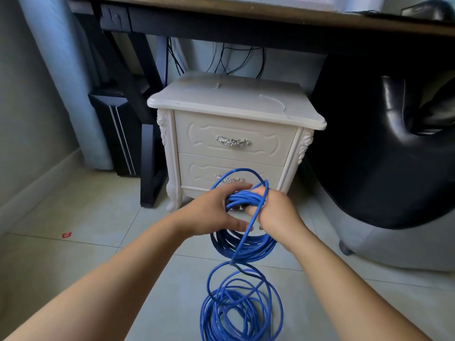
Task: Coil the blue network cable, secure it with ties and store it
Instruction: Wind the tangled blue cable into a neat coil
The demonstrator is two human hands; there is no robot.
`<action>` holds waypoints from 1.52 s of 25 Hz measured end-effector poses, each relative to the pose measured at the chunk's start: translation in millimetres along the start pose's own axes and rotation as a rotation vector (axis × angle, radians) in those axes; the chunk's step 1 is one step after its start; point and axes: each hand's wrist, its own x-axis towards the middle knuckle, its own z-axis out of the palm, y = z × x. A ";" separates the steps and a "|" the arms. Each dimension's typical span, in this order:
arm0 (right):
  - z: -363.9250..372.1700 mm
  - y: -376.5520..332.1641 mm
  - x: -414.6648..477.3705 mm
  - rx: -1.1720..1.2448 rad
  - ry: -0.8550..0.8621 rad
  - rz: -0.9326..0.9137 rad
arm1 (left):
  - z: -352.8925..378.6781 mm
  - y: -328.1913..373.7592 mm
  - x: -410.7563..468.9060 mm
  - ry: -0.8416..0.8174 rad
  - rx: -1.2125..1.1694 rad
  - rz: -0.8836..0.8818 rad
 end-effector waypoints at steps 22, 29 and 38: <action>-10.9 -23.7 -16.3 0.182 -0.044 -0.251 | -34.6 -1.1 -6.2 0.479 0.222 0.062; 20.5 -6.3 -9.1 0.430 -0.079 -0.013 | -22.4 -4.1 -5.0 0.591 0.004 -0.021; 14.5 -18.7 -14.7 0.150 -0.020 -0.011 | -17.7 6.6 -1.5 0.748 -0.424 -0.120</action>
